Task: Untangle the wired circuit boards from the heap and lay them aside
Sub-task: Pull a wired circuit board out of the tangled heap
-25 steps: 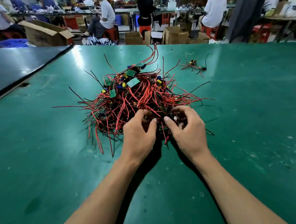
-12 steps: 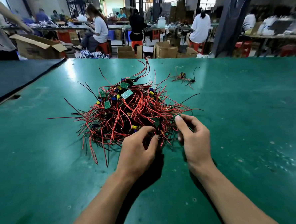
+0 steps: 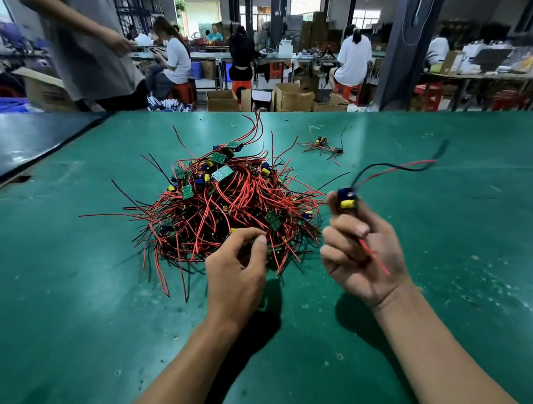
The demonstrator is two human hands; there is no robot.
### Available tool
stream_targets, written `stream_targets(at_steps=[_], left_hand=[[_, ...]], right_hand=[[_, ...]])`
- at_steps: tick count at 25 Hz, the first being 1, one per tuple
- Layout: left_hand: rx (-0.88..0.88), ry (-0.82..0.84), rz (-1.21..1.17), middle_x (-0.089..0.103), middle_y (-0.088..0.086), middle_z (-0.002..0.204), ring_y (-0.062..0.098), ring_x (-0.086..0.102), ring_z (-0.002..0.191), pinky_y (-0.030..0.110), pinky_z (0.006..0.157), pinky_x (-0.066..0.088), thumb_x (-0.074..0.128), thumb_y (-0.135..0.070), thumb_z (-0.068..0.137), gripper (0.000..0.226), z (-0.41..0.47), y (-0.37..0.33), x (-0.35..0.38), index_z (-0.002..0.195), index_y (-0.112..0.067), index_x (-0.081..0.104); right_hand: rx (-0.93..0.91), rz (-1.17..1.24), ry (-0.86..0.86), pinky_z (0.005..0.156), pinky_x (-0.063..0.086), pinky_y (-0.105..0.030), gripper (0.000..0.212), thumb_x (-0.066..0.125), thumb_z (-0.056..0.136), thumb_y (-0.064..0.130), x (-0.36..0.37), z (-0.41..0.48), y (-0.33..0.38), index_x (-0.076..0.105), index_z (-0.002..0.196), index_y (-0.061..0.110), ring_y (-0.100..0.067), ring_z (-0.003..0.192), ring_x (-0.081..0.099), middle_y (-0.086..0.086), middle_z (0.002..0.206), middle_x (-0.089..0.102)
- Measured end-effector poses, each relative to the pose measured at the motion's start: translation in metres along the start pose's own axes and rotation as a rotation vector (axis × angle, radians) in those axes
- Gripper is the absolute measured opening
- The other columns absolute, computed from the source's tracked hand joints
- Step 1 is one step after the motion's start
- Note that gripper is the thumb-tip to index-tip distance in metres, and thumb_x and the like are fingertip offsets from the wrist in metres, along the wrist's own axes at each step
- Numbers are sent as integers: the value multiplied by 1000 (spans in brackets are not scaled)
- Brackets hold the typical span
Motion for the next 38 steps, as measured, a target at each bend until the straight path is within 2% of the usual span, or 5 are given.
stream_targets(at_steps=[6,9,17,26,38], left_hand=[[-145,65,-151,75,-5,85,13,71,81,29,75,56,58,-23,97,14,-2,2,10,95,-24,72],[-188,150,-172,71,5,67,18,65,60,32,59,54,58,-23,97,22,-5,4,20,86,-13,74],[-221,119,-194,72,7,74,11,63,67,29,66,53,60,-18,97,24,-4,10,19,81,-9,74],[-363,339,-314,65,0,56,11,53,43,19,41,43,50,-20,102,31,-11,17,37,84,0,65],[-596,415,-582,69,19,80,29,66,64,31,59,56,57,-12,96,20,-21,30,52,82,-11,72]], right_hand=[[427,-352,-134,31,15,-14,46,50,93,41,-21,1,-71,67,61,13,-3,28,20,6,35,36],[533,-445,-180,26,25,-12,57,44,101,43,-30,-5,-83,68,58,14,-3,23,34,1,42,51],[33,-1372,-326,43,35,-24,38,60,99,21,-36,9,-39,58,61,16,-11,38,45,0,48,57],[-92,-1022,-247,34,28,-15,18,61,99,29,-40,10,-32,77,99,20,-14,30,39,-8,55,57],[-72,-727,-228,38,42,-20,21,73,85,25,-39,8,-24,76,98,9,-10,31,36,-7,53,48]])
Point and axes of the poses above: each hand's wrist, its own z-axis towards the middle knuckle, its own x-axis out of the palm, y = z × x, the point moved 8 cm from there along z, towards the middle knuckle
